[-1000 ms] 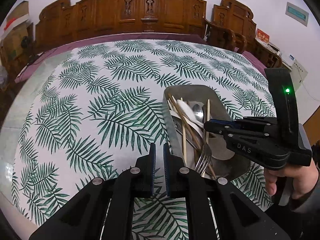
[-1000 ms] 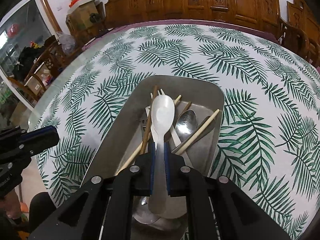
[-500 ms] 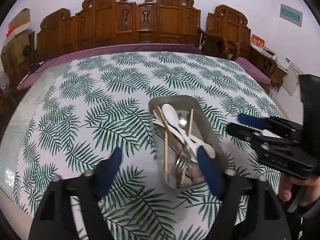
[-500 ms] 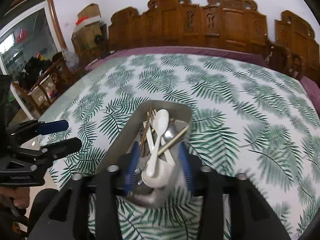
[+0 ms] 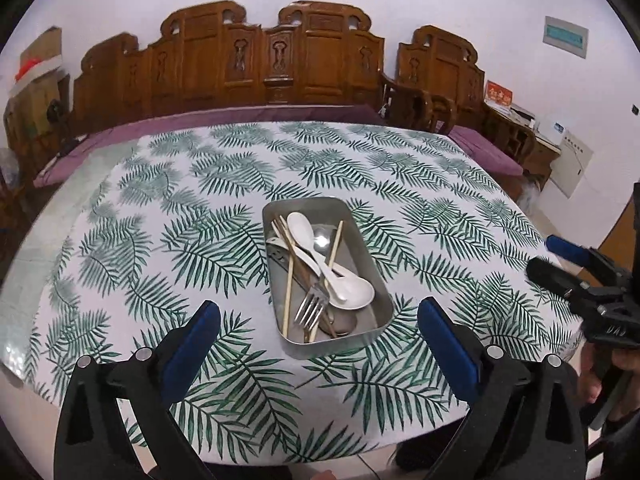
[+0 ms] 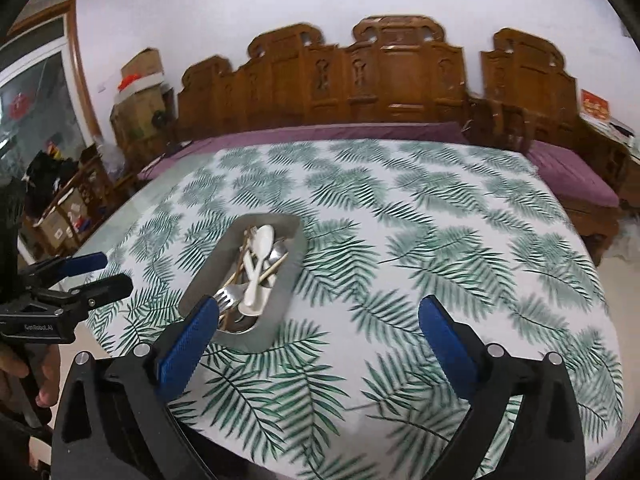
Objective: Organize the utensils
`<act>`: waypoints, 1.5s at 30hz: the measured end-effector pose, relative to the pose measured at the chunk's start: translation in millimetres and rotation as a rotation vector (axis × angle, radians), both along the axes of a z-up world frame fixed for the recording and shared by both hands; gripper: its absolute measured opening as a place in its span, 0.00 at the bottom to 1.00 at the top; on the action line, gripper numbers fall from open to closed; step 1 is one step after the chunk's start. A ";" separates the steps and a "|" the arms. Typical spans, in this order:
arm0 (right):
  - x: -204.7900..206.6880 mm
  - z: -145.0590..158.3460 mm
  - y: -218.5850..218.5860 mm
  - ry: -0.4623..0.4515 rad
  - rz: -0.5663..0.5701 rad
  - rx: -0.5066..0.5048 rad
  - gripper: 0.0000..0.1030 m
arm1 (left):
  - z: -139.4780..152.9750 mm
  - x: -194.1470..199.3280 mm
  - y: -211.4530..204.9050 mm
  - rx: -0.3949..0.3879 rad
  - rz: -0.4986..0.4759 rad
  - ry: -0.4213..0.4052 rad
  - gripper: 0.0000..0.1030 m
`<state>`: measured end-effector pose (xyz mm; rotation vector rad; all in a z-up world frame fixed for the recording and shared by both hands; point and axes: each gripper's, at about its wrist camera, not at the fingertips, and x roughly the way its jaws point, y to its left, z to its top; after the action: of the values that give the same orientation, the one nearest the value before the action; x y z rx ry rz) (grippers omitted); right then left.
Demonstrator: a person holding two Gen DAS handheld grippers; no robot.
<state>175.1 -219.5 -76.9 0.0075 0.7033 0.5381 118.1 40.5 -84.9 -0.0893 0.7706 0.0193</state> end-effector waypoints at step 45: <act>-110.0 130.3 -49.1 -0.325 -0.019 0.107 0.98 | 125.0 -104.3 -66.4 0.016 -0.033 -0.352 0.92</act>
<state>65.1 -268.6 53.4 0.0257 0.3567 0.5426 13.8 -25.9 40.0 -0.0626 0.4196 -0.0209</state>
